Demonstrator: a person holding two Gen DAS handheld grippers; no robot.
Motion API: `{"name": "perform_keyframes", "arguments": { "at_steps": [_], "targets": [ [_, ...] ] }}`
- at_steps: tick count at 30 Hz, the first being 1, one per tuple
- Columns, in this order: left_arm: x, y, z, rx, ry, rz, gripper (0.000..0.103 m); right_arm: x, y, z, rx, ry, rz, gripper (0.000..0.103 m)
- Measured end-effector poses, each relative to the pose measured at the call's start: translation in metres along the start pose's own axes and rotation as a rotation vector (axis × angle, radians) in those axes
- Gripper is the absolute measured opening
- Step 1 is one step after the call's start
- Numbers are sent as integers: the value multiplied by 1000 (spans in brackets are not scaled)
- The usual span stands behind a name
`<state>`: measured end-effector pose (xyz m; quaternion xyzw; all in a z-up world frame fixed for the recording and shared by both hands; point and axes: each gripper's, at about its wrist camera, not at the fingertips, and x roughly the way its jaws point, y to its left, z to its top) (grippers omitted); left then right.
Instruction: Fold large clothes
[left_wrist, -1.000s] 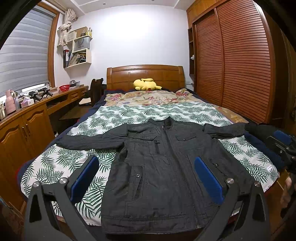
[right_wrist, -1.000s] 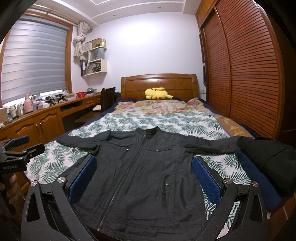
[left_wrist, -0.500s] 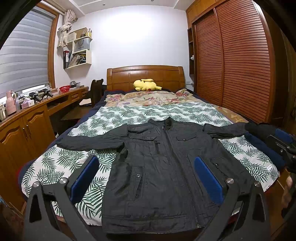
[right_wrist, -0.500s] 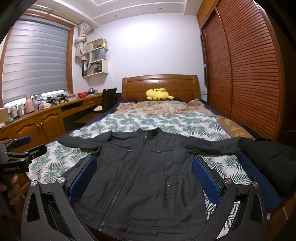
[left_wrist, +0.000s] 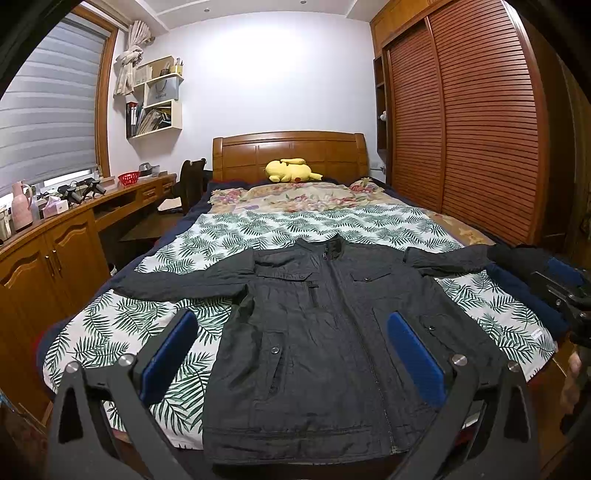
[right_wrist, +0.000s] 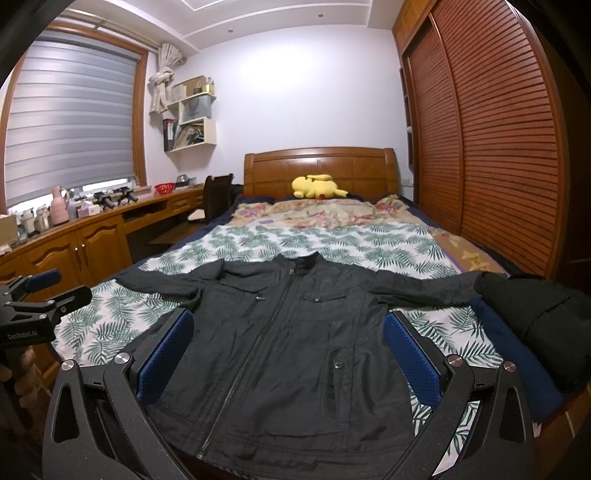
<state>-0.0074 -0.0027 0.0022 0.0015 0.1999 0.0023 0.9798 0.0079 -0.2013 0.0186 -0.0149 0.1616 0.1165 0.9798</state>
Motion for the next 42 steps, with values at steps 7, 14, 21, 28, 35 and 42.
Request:
{"name": "perform_keyframes", "arguments": {
  "at_steps": [7,14,21,28,35,42],
  "targets": [
    [0,0,0,1,0,0,103,0,0,1,0,0,1,103],
    [0,0,0,0,0,1,103,1,-2,0,0,-1,1,103],
    [1,0,-1,0,9,-2,103,0,0,0,0,1,1,103],
    [26,15,-9,-5,49,16,103,11,11,-8,-13,36,24,103],
    [54,36,-16,-17,87,36,103,43,10,-25,-23,77,56,103],
    [82,60,-21,-35,122,63,103,85,13,-37,-24,124,86,103]
  ]
}}
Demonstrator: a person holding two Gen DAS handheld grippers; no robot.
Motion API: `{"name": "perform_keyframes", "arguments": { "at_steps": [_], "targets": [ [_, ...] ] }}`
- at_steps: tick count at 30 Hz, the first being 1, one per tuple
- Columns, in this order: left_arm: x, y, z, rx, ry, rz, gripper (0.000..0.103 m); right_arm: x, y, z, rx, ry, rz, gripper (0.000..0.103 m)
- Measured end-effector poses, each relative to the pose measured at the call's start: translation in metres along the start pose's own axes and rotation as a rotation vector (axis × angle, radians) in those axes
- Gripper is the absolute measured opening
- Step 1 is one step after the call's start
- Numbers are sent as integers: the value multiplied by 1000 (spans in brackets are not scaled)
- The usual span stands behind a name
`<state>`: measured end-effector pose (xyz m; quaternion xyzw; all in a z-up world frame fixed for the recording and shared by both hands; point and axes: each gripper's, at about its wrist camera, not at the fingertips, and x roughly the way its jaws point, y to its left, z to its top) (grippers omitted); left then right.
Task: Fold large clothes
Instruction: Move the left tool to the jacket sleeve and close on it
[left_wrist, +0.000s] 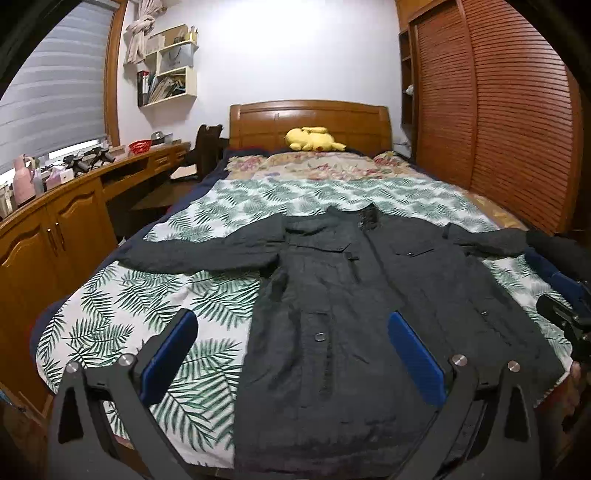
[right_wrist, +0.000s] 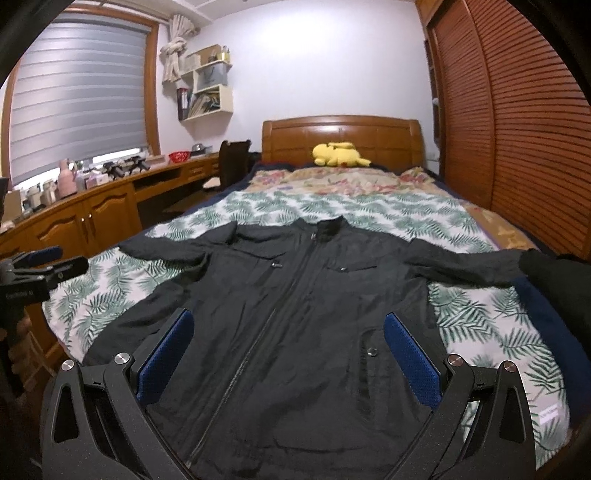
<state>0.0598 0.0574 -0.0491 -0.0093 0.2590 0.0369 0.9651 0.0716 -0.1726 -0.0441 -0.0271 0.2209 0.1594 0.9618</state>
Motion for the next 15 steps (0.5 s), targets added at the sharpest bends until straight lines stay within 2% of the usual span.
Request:
{"name": "perform_keyframes", "arguments": {
  "at_steps": [8,15],
  "targets": [
    [39,24,-6,-7,42,41,103,55,6,-5,-21,33,41,103],
    [75,48,-19,5,116,61,103,99,14,-9,-50,71,71,103]
  ]
}}
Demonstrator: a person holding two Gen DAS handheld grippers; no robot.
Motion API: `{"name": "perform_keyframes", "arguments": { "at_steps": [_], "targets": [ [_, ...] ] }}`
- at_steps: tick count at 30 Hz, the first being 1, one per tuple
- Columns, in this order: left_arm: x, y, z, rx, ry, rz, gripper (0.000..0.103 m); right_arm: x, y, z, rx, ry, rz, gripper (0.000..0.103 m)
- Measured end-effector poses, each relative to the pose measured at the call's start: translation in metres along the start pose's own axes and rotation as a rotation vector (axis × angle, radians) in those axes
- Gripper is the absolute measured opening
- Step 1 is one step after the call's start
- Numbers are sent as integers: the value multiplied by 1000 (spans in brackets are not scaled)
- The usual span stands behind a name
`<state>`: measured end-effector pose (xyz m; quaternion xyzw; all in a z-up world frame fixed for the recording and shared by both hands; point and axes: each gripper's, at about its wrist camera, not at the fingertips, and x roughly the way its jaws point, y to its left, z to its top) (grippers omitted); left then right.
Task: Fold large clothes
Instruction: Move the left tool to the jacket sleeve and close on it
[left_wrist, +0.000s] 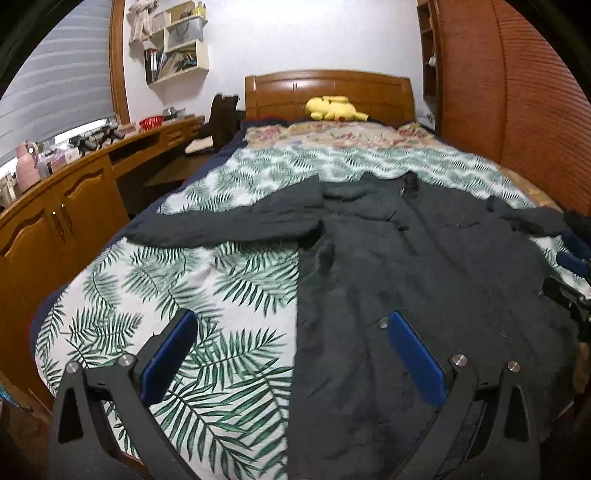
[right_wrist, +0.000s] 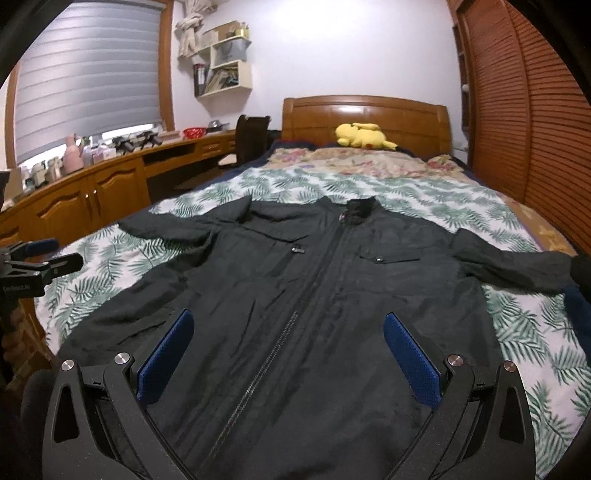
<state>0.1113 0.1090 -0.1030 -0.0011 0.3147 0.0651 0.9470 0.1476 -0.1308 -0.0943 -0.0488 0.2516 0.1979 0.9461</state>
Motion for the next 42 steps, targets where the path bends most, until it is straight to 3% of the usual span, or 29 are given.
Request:
{"name": "perform_keyframes", "arguments": {
  "at_steps": [8,22,28,32,39,42],
  "targets": [
    [41,33,-5,-19,80,13,103,46,15,-8,-26,70,46,103],
    [124,88,31,24,186,19,103,139,49,31,-165,150,97,103],
    [176,119,50,-59,234,-16,103,188,56,35,-198,218,143,103],
    [206,140,64,-140,245,-32,103,207,57,23,-208,282,234,103],
    [249,180,81,-260,258,17,94,206,55,19,-200,283,248,103],
    [268,199,82,-332,282,-2,87,204,54,20,-192,278,250,103]
  ]
}}
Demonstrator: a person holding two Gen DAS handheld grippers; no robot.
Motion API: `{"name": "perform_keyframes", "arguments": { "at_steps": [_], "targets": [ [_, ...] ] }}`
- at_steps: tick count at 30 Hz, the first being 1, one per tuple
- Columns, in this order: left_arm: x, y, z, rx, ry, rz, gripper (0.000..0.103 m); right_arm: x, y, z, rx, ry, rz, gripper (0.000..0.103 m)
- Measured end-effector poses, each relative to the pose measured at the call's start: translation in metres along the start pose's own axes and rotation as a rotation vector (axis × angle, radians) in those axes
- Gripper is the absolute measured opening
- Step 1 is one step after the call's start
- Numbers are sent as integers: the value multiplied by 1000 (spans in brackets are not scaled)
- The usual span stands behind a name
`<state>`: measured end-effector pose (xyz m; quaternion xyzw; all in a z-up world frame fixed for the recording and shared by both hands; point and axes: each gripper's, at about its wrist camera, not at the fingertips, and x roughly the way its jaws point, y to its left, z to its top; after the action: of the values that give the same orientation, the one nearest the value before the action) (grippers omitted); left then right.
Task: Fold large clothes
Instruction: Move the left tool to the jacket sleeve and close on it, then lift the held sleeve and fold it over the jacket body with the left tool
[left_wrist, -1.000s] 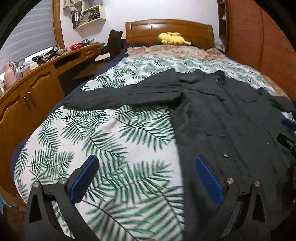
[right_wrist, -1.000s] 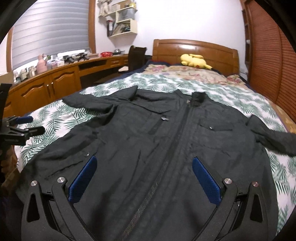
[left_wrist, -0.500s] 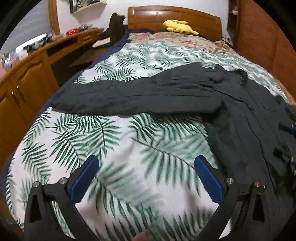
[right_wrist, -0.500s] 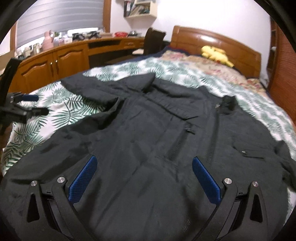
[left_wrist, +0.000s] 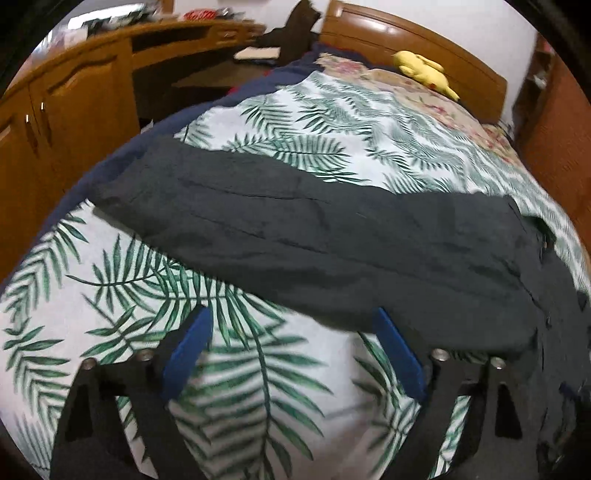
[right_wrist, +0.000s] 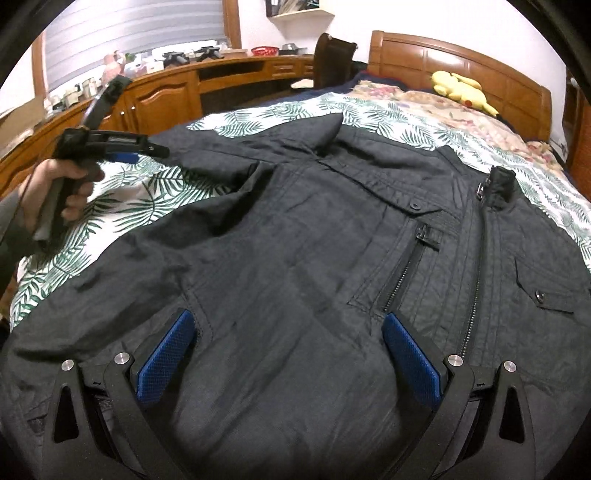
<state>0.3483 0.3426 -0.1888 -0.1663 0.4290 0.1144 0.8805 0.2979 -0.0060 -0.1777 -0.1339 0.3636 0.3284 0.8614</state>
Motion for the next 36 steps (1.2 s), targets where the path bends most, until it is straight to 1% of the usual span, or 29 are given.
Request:
{"name": "perform_keyframes", "arguments": {
  "at_steps": [2,4,5,8,10,11,12,13,14,15,17,18,21,24,27,29,32,34,35,36],
  "targets": [
    [8,8,4,-39,9,-12,85,1,1,1,0,-1,-2,103],
    [13,12,5,-67,20,10,85,2,1,2,-2,2,-2,103],
    [16,14,7,-76,23,9,80,3,2,2,-4,4,-1,103],
    [24,19,10,-108,33,-5,73,2,3,2,-4,5,-1,103],
    [26,18,13,-109,25,-10,65,2,3,2,-4,6,-1,103],
    [28,18,15,-113,23,-14,56,2,3,2,-5,7,-2,103],
    [30,17,17,-120,24,-17,41,2,3,2,-5,8,-4,103],
    [33,17,19,-125,27,-20,32,2,3,2,-6,9,-7,103],
    [35,16,21,-131,34,-30,17,2,3,2,-7,10,-8,103],
    [36,16,22,-132,35,-32,5,2,4,2,-8,10,-10,103],
    [31,6,27,-99,16,-4,0,3,4,3,-11,10,-14,103],
    [25,-2,29,-75,3,9,0,3,5,3,-15,14,-17,103],
    [2,-25,34,-21,-45,17,0,5,3,2,-14,24,-8,103],
    [-33,-65,37,69,-97,-12,0,-2,-1,2,7,10,-9,103],
    [-62,-102,40,148,-132,-37,0,-14,-8,0,29,3,13,103],
    [-80,-121,44,169,-153,-58,0,-28,-16,-3,49,-9,7,103],
    [-87,-127,50,157,-130,-66,0,-46,-27,-9,68,-31,-19,103],
    [-81,-121,50,142,-96,-25,5,-53,-35,-15,87,-40,-34,103],
    [-78,-118,48,142,-90,-4,9,-54,-36,-17,92,-41,-37,103],
    [-74,-112,46,139,-84,12,15,-52,-38,-19,99,-37,-40,103]
  ]
}}
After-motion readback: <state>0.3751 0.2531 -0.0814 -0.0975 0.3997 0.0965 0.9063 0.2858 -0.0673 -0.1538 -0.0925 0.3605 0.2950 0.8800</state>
